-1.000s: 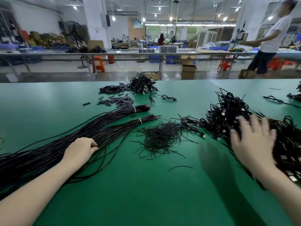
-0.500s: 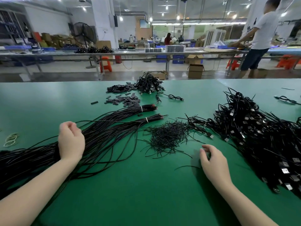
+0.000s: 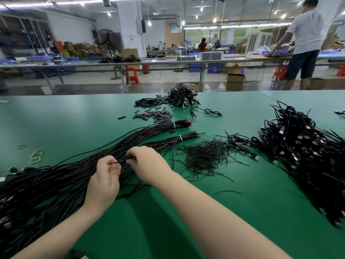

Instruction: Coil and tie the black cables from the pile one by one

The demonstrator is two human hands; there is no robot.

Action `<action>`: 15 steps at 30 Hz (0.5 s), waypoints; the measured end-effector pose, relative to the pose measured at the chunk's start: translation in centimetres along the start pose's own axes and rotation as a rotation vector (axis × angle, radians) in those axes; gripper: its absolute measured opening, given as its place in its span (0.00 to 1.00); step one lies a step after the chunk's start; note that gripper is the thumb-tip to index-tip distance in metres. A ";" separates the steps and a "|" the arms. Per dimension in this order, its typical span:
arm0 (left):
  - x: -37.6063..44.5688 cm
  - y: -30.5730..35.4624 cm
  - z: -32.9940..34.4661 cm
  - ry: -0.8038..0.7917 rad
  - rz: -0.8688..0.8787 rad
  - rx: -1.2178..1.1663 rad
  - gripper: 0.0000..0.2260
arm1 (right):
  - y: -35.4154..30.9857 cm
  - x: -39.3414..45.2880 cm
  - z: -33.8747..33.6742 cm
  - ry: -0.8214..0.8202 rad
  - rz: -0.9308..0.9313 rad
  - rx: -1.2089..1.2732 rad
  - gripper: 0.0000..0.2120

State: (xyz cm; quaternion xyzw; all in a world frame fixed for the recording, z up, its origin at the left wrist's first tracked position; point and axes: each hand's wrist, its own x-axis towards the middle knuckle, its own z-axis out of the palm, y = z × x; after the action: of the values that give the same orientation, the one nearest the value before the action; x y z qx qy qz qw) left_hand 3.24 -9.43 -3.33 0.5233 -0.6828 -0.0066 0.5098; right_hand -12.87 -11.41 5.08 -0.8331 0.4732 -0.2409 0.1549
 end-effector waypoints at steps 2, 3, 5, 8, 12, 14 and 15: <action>-0.4 -0.9 -0.8 -0.049 -0.027 0.025 0.04 | -0.6 1.1 -1.2 0.208 -0.046 -0.052 0.12; -0.6 -1.4 -1.2 -0.082 -0.047 0.048 0.04 | -1.0 1.3 -1.8 0.319 -0.083 -0.054 0.11; -1.0 -2.5 -2.2 -0.166 -0.074 0.099 0.09 | -1.5 1.4 -2.8 0.401 -0.184 -0.113 0.09; -1.6 -3.7 -3.5 -0.272 -0.091 0.124 0.17 | -1.5 1.4 -4.6 0.521 -0.298 -0.244 0.09; -0.9 -3.8 -4.4 -0.371 -0.159 0.068 0.12 | -0.6 1.5 -7.6 0.517 -0.286 -0.495 0.09; -0.3 -3.9 -5.1 -0.422 -0.185 0.034 0.11 | 0.3 0.9 -10.4 0.623 -0.226 -0.525 0.07; -0.1 -4.0 -5.6 -0.440 -0.196 0.017 0.10 | 0.9 0.5 -11.9 0.660 -0.184 -0.541 0.08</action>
State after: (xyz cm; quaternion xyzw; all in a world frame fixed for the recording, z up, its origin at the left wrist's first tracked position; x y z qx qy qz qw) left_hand 10.01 -8.28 -2.92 0.5771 -0.7235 -0.1643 0.3413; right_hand -19.79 -12.67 14.71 -0.7607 0.4673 -0.3745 -0.2504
